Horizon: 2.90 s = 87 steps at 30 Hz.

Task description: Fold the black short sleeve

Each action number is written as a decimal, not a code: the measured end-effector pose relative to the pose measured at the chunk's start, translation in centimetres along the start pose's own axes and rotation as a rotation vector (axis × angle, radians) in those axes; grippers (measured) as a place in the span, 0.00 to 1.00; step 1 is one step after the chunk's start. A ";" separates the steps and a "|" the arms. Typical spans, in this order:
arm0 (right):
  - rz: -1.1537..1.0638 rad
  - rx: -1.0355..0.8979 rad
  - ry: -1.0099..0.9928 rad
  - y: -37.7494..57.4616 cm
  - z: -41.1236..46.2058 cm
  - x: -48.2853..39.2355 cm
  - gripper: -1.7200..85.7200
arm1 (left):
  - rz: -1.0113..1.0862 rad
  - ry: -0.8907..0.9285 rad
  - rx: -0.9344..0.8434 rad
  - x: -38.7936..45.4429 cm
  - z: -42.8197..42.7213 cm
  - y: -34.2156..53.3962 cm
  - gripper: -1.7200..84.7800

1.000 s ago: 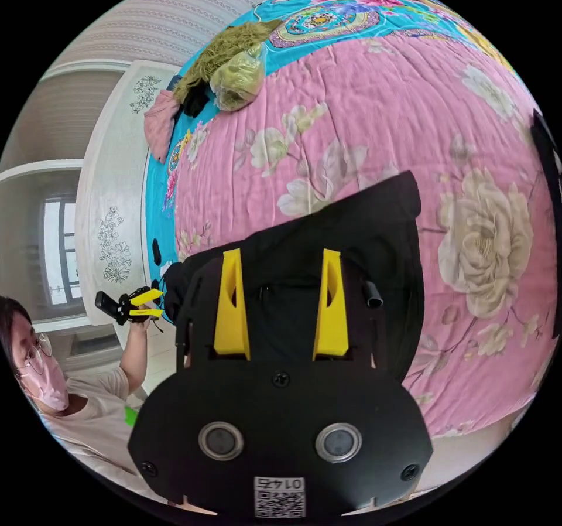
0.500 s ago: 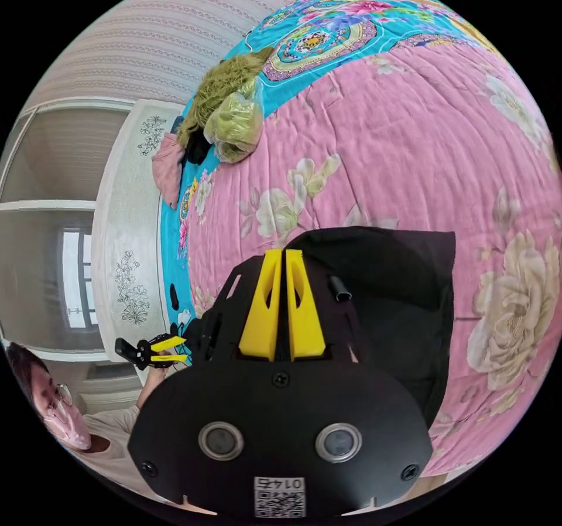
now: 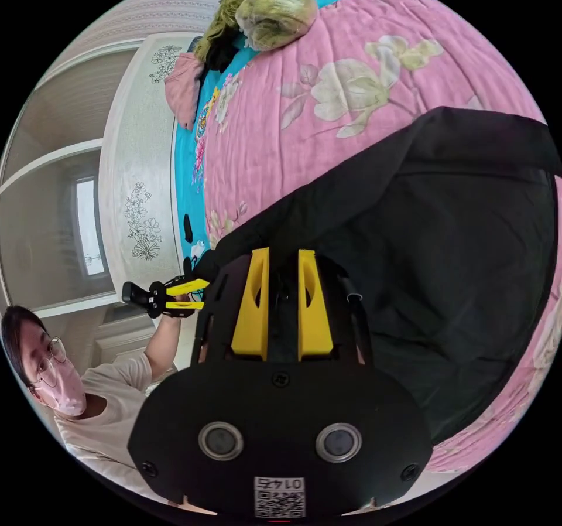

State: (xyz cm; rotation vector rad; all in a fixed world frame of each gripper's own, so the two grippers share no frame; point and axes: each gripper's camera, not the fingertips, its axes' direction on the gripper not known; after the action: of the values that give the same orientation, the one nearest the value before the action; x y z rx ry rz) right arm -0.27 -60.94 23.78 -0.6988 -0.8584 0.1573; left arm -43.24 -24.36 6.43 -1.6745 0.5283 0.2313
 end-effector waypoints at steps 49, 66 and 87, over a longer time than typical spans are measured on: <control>-0.357 0.042 -0.026 -0.9 27.8 -6.1 0.06 | -0.091 -0.375 0.026 4.3 -1.2 4.3 0.10; -0.322 -0.260 -0.148 12.8 40.6 -1.7 0.14 | -0.580 -0.261 0.073 8.0 -3.0 20.9 0.14; -0.605 -0.352 0.114 26.3 53.4 -3.9 0.09 | -0.630 -0.132 -0.059 4.8 0.2 23.1 0.01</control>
State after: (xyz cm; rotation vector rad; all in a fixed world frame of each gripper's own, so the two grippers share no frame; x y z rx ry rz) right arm -38.59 -15.49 28.82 -0.7348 -0.9615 -0.5827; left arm -49.79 -27.31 -16.08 -1.7844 -0.1177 -0.1050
